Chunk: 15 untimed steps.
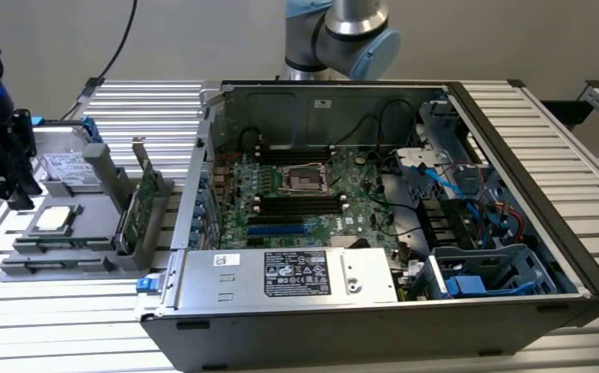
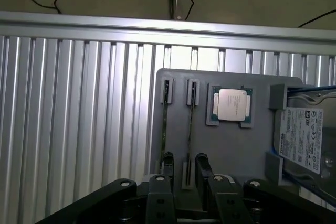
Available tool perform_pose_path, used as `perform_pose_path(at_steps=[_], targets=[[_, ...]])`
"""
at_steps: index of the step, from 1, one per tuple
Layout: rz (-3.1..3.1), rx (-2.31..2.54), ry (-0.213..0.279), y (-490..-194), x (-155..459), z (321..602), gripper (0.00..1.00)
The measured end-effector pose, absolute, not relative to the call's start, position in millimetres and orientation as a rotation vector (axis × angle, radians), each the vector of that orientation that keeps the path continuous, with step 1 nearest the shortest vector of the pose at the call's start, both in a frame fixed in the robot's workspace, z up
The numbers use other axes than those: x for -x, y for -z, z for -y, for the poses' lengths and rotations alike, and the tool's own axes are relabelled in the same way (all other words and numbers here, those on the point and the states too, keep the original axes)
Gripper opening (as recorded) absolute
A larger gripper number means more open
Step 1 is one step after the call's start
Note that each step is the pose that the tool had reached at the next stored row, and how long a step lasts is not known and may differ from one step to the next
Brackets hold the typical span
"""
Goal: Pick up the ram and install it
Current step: 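Pick up the ram and move it above insertion slot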
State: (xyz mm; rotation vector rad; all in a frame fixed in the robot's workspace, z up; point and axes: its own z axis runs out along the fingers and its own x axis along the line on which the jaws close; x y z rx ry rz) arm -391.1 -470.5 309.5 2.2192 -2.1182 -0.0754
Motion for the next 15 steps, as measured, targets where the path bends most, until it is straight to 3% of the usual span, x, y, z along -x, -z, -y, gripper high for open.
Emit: perform_pose_path(at_steps=[15], targets=[[2.103, -2.234, 0.075, -282, 391, 481, 0.31]])
